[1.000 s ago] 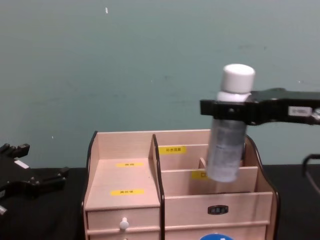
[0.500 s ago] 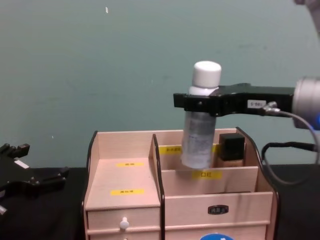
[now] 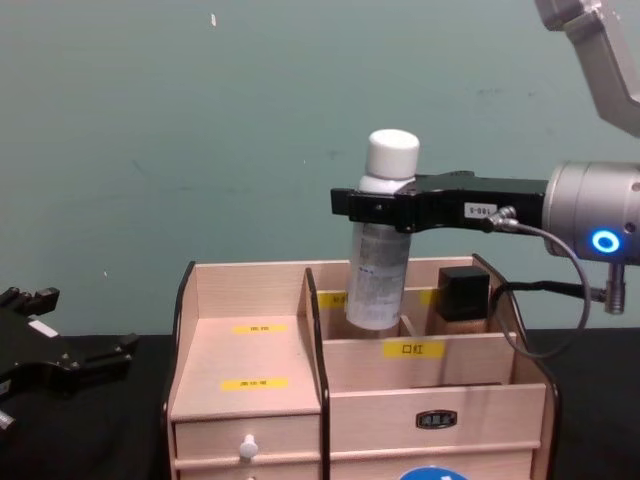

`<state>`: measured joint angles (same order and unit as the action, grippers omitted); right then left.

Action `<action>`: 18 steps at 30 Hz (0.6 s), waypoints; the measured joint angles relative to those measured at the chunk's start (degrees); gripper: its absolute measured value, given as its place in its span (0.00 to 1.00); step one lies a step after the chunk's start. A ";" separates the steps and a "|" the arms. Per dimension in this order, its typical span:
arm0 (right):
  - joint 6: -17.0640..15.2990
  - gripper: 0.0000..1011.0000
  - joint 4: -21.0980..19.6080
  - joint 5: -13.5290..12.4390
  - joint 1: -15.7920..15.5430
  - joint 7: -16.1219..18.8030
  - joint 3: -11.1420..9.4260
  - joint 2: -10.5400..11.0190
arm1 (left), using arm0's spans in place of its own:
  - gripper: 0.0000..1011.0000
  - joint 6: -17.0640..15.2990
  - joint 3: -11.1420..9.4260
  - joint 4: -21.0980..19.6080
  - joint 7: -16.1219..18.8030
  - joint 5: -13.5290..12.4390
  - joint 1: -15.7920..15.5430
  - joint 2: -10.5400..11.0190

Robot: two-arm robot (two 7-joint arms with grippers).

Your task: Pick up the facial cleanser and watermelon frost from the table and place them into the tiered storage box.

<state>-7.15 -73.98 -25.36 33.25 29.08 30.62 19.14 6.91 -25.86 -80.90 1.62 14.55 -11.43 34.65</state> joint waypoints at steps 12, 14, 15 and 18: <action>0.37 0.58 3.45 1.59 1.94 0.32 0.43 -1.66 | 1.00 0.00 0.00 0.00 0.00 0.00 0.00 0.00; 0.43 0.58 4.07 1.88 2.27 0.39 0.53 -2.00 | 1.00 0.00 0.00 0.00 0.00 0.00 0.00 0.00; 0.44 0.58 4.22 1.95 2.35 0.41 0.55 -2.08 | 1.00 0.00 0.00 0.00 0.00 0.00 0.00 0.00; 0.60 0.58 4.86 2.22 2.64 0.52 0.62 -2.40 | 1.00 0.00 0.00 0.00 0.00 0.00 0.00 0.00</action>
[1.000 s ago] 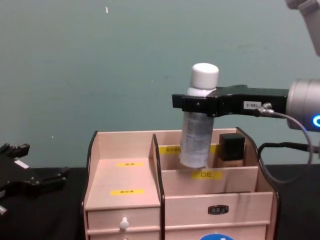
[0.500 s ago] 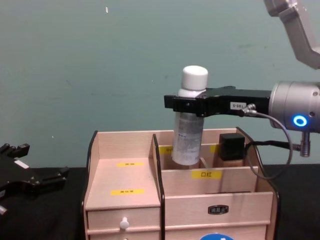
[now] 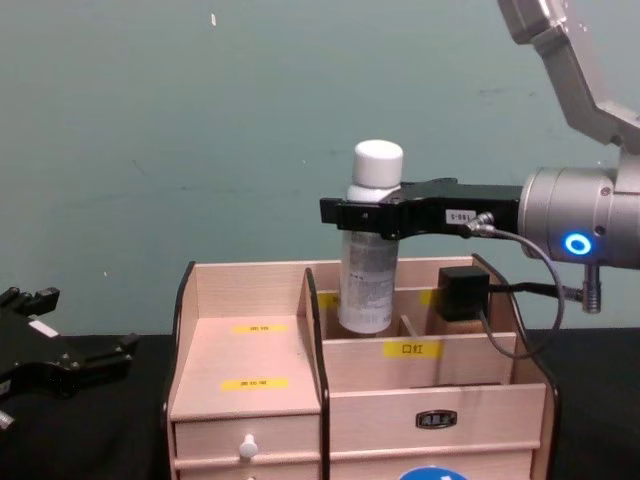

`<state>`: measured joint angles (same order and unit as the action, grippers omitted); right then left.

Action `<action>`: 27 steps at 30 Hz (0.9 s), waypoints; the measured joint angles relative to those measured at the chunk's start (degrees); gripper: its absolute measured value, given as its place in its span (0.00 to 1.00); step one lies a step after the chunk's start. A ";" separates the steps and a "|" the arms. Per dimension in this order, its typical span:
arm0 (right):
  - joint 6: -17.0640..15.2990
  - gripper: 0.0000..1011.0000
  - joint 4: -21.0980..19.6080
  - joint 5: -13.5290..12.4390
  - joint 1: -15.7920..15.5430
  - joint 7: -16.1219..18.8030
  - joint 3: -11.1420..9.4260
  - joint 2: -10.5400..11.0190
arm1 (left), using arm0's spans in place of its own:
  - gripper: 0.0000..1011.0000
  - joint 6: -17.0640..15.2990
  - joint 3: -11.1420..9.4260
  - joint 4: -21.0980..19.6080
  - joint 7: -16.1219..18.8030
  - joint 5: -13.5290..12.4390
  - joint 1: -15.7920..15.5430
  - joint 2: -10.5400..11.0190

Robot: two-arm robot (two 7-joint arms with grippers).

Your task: Pick up the facial cleanser and watermelon frost from the table and place them into the tiered storage box.

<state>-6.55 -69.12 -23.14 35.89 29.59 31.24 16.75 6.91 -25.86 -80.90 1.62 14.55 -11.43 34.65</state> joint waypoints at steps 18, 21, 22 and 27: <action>0.56 0.58 4.42 1.25 1.37 0.84 0.21 -2.23 | 1.00 0.00 0.00 0.00 0.00 0.00 0.00 0.00; 0.58 0.58 4.84 1.44 1.43 0.91 0.17 -2.38 | 1.00 0.00 0.00 0.00 0.00 0.00 0.00 0.00; 0.58 0.58 4.90 1.47 1.43 0.92 0.16 -2.40 | 1.00 0.00 0.00 0.00 0.00 0.00 0.00 0.00; 0.59 0.58 5.52 1.67 1.45 1.09 0.12 -2.66 | 1.00 0.00 0.00 0.00 0.00 0.00 0.00 0.00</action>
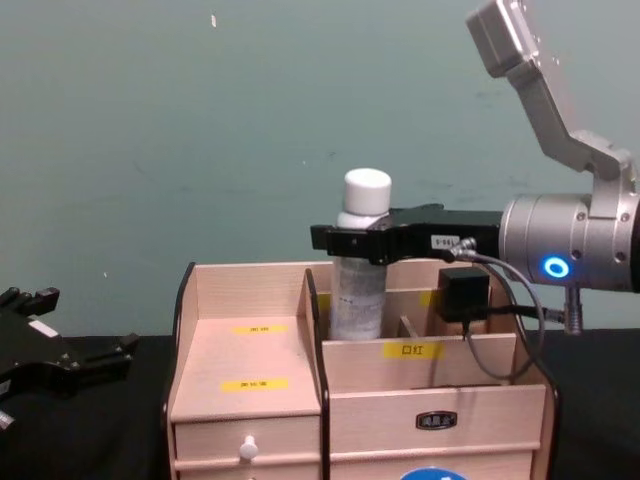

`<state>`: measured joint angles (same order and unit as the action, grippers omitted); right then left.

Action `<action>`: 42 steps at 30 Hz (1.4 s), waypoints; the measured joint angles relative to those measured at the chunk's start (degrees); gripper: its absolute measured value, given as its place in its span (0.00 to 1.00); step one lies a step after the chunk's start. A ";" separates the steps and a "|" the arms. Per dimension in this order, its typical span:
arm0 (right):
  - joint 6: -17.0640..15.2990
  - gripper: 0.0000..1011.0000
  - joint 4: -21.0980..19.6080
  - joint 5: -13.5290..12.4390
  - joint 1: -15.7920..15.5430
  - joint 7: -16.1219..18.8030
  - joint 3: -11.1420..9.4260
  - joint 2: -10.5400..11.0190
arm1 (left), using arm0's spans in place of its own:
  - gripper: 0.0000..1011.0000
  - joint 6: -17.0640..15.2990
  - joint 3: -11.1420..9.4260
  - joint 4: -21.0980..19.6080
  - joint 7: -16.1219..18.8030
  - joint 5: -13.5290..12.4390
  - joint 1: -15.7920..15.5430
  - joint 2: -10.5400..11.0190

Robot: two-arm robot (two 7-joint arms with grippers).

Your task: Pick up the facial cleanser and watermelon frost from the table and place them into the tiered storage box.

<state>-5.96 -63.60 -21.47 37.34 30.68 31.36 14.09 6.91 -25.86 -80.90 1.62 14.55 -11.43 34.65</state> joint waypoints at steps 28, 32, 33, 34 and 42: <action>0.44 0.58 7.36 1.82 2.16 2.13 0.93 -1.90 | 1.00 0.00 0.00 0.00 0.00 0.00 0.00 0.00; 0.30 0.58 7.38 2.15 2.26 2.05 1.11 -1.91 | 1.00 0.00 0.00 0.00 0.00 0.00 0.00 0.00; 0.30 0.58 7.38 2.13 2.25 2.05 1.10 -1.91 | 1.00 0.00 0.00 0.00 0.00 0.00 0.00 0.00; 0.29 0.58 7.38 2.11 2.25 2.05 1.09 -1.91 | 1.00 0.00 0.00 0.00 0.00 0.00 0.00 0.00; 0.27 0.75 7.34 1.91 2.19 2.05 0.98 -1.88 | 1.00 0.00 0.00 0.00 0.00 0.00 0.00 0.00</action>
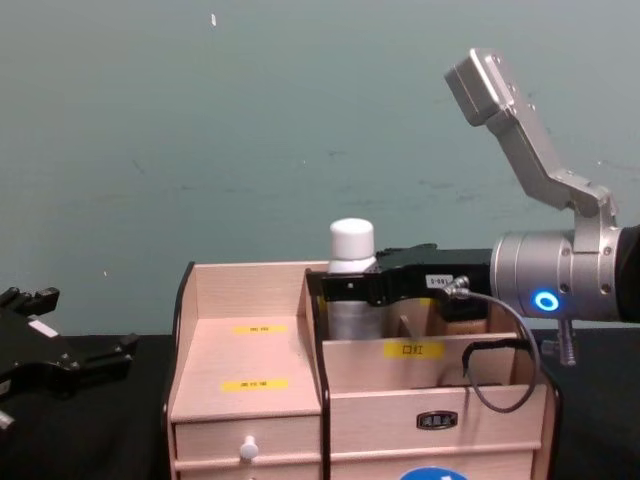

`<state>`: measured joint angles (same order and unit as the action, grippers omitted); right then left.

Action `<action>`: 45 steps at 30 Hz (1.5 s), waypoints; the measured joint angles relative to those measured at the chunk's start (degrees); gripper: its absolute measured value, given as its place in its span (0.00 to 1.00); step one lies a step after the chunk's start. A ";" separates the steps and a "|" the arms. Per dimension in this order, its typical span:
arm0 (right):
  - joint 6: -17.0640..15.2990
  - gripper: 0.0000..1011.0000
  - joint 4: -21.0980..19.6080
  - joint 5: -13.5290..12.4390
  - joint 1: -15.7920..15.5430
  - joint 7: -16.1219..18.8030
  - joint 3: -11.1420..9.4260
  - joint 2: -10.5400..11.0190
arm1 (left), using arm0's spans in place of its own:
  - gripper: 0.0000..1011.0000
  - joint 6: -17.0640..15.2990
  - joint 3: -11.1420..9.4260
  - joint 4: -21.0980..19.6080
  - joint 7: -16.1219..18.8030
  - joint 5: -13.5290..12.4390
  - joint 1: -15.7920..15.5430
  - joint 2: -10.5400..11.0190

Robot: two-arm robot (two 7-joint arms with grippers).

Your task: Pick up the facial cleanser and watermelon frost from the table and place them into the tiered storage box.

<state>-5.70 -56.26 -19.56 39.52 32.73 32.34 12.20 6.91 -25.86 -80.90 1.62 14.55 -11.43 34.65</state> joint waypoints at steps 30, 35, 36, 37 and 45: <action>-10.34 0.99 -20.32 -1.83 -5.24 -1.17 -1.27 8.45 | 1.00 0.00 0.00 0.00 0.00 0.00 0.00 0.00; -12.53 0.99 -26.86 -2.56 -8.05 -1.78 -1.47 11.70 | 1.00 0.00 0.00 0.00 0.00 0.00 0.00 0.00; -13.21 0.99 -29.34 -2.86 -9.32 -2.05 -1.61 13.04 | 1.00 0.00 0.00 0.00 0.00 0.00 0.00 0.00; -13.57 0.99 -30.53 -3.05 -10.01 -2.21 -1.70 13.68 | 1.00 0.00 0.00 0.00 0.00 0.00 0.00 0.00; -16.57 0.99 -41.26 -5.60 -17.60 -3.81 -3.39 20.16 | 1.00 0.00 0.00 0.00 0.00 0.00 0.00 0.00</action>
<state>-22.27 -97.53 -25.16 21.92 28.92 28.95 32.37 6.91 -25.86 -80.90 1.62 14.55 -11.43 34.64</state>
